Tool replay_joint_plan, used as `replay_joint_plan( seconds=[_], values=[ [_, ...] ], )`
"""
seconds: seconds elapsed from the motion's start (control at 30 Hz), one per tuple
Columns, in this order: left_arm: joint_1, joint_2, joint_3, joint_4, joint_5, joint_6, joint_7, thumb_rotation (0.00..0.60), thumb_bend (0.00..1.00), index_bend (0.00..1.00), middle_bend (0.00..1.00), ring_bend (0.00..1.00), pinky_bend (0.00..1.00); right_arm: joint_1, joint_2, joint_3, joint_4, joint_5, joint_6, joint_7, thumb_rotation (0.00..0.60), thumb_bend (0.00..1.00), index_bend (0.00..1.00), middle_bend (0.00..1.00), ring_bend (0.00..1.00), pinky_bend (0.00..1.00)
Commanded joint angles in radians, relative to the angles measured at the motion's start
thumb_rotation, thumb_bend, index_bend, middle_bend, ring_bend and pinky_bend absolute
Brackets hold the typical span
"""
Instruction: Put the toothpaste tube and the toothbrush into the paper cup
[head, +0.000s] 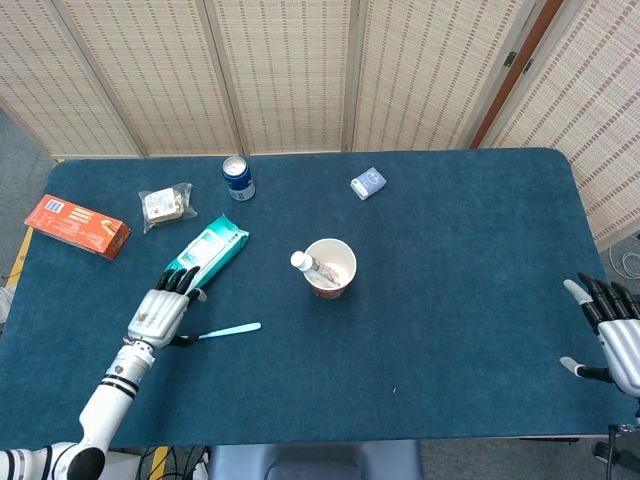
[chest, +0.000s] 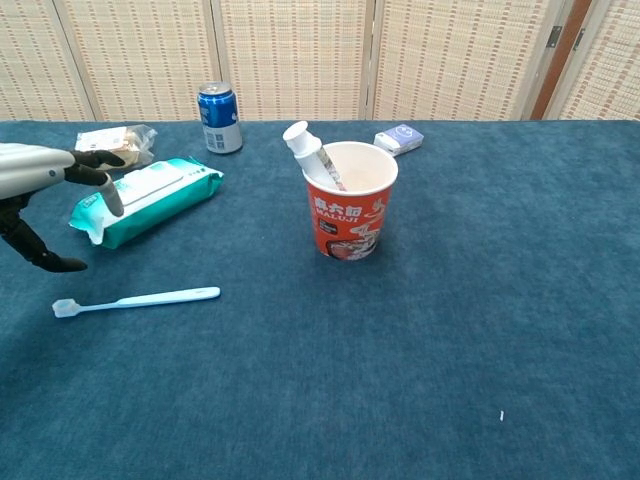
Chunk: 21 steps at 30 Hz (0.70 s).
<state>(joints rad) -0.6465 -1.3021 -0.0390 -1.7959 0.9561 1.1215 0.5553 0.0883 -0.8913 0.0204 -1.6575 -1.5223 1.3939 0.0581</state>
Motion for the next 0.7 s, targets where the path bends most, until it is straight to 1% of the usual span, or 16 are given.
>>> replay_joint_plan(
  seconds=[0.03, 0.1, 0.2, 0.7],
  values=[
    [-0.007, -0.013, -0.004, 0.011, -0.012, -0.013, 0.007, 0.6, 0.17, 0.38, 0.0, 0.0, 0.0, 0.001, 0.0, 0.0, 0.0, 0.001, -0.002, -0.001, 0.6, 0.0, 0.07, 0.0, 0.0, 0.05],
    [-0.014, -0.023, -0.007, 0.015, -0.026, -0.025, 0.015, 0.6, 0.17, 0.42, 0.0, 0.0, 0.0, 0.003, -0.001, 0.0, 0.001, 0.002, -0.006, -0.002, 0.6, 0.0, 0.07, 0.0, 0.0, 0.05],
    [-0.025, -0.037, -0.012, 0.021, -0.051, -0.042, 0.028, 0.6, 0.17, 0.46, 0.0, 0.0, 0.0, 0.005, -0.002, -0.001, 0.002, 0.004, -0.01, -0.004, 0.6, 0.0, 0.07, 0.0, 0.0, 0.05],
    [-0.056, -0.127, -0.039, 0.103, -0.123, -0.069, 0.041, 0.6, 0.17, 0.49, 0.0, 0.0, 0.0, 0.009, -0.004, -0.002, 0.003, 0.007, -0.018, -0.007, 0.6, 0.0, 0.07, 0.0, 0.0, 0.05]
  ],
)
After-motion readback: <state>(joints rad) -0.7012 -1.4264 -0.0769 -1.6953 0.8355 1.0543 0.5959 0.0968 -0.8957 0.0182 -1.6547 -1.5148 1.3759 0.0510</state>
